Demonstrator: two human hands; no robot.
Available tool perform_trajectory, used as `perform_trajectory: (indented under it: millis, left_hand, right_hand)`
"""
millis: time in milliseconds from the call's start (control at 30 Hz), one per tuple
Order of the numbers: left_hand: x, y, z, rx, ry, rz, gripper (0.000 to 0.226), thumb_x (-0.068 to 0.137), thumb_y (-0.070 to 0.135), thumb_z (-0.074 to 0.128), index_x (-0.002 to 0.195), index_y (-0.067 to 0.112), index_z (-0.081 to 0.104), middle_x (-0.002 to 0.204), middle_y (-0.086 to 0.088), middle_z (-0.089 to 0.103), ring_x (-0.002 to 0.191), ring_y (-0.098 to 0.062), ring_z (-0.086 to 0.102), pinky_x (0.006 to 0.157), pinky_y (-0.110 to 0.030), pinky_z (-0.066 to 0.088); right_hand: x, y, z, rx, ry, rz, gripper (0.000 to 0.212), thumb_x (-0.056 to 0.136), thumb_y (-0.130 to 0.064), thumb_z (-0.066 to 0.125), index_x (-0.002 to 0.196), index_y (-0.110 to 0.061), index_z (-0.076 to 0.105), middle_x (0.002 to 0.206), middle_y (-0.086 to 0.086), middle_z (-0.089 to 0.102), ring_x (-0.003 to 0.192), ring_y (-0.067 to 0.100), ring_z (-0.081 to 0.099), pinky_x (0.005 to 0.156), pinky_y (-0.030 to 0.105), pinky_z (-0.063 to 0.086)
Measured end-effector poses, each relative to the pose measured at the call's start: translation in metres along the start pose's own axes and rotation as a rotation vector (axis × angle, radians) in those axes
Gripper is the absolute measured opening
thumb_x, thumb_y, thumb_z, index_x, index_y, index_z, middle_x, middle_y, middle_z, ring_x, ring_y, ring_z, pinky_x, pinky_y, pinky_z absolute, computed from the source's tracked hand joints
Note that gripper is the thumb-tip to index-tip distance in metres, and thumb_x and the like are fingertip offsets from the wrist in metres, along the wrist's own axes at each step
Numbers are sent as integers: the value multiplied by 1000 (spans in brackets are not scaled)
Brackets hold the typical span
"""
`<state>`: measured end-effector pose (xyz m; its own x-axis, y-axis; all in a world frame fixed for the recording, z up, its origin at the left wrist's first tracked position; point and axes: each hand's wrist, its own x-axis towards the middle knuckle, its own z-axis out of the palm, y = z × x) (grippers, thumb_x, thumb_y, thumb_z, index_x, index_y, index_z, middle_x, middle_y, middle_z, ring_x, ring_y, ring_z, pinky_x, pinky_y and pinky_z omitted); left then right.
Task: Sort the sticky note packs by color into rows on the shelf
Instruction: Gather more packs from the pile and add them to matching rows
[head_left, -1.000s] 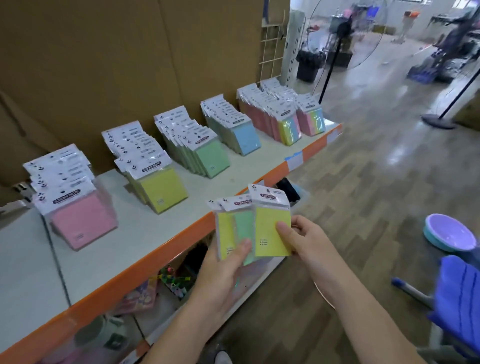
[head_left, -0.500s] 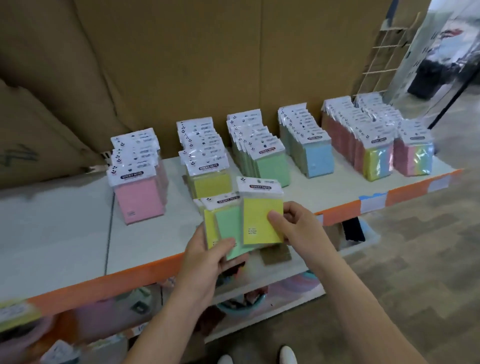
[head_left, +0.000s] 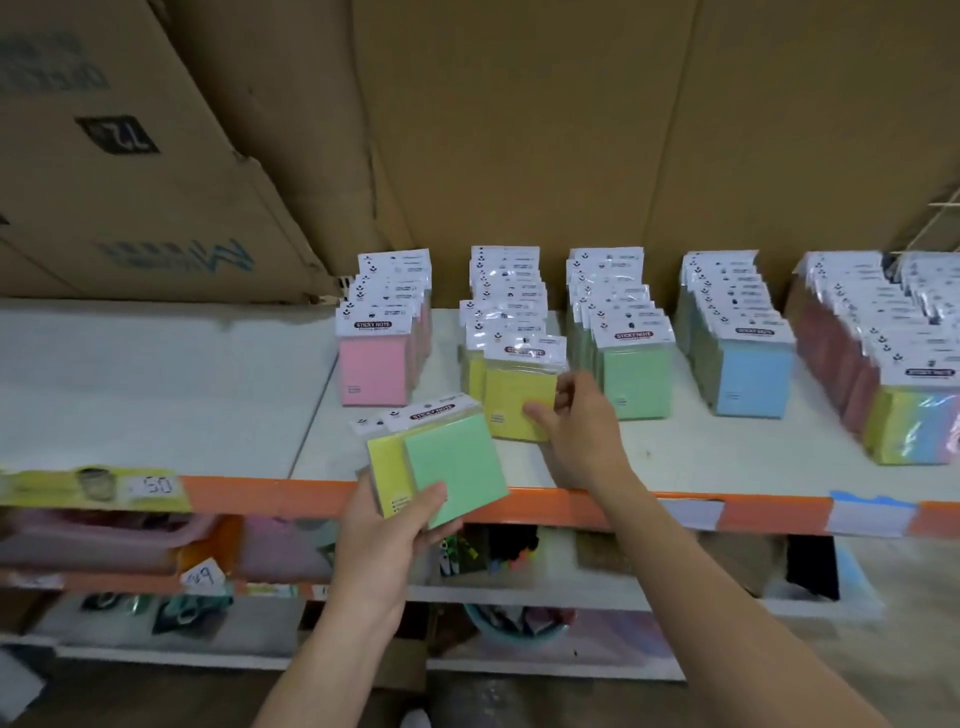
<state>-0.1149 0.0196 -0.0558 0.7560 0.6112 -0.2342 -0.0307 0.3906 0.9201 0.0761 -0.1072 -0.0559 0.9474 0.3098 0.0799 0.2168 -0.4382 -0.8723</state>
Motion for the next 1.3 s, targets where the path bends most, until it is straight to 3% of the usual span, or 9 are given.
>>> perform_trajectory:
  millis: [200,300,467,667,767,833,933,1167,1300]
  left_hand:
    - [10,-7,14,6,40,8,42,81,4,76,114,24,61,103,-1,75,95,-24,73,64,-29,60]
    - [17,-11,26,6,28,14,43,80,6,78,114,25,60,104,-1,75,98,-24,73,68,-34,61]
    - [21,-13,51,185,-11,39,53,63,33,85,109,37,59,100,9,74,95,-15,72,79,-40,57]
    - [37,-16,71,266,-43,80,22,92,18,67,103,32,54,95,15,70,95,-13,69,79,-37,58]
    - [49,-6,75,418,-50,187,29,89,13,69,98,36,53,93,16,67,84,4,65,64,-8,49]
    - [59,-2,80,525,-66,244,30,89,11,68,97,36,53,93,20,63,80,11,62,57,-3,44]
    - [72,1,84,697,-68,277,28,91,13,66,111,26,52,97,19,59,86,0,60,62,-7,40]
    - [80,-4,81,922,64,327,53,82,23,78,124,10,48,119,-7,55,108,-25,56,88,-43,50]
    - [73,-10,82,1004,75,347,68,83,27,77,136,10,40,131,-11,49,116,-28,53,91,-44,50]
  right_hand:
    - [-4,-10,-1,-62,-21,43,36,88,-25,73,112,-17,48,84,-4,51,76,13,54,67,26,40]
    - [-20,-10,-18,23,0,91,13,96,-28,60,101,-17,55,83,-3,60,76,15,60,68,25,40]
    - [-51,-7,-42,91,-324,14,21,94,-29,64,84,-11,64,66,-8,52,58,4,43,56,17,34]
    - [-42,18,-80,135,-66,76,9,88,-18,72,84,-22,64,70,3,52,61,8,44,56,19,37]
    - [-21,34,-104,41,58,108,10,89,-18,70,88,-24,63,83,7,65,75,22,56,65,31,44]
    - [-3,42,-112,-65,91,128,10,88,-19,69,92,-20,61,83,-4,63,76,17,57,61,23,42]
    - [16,49,-112,-145,107,144,19,89,-21,70,103,-19,57,85,-11,59,74,1,54,57,11,37]
    - [21,54,-96,-209,115,189,46,91,-31,70,126,-11,48,105,1,56,93,18,55,71,26,43]
    - [17,53,-88,-306,135,150,41,92,-33,67,119,-6,52,108,9,60,89,19,55,71,29,44]
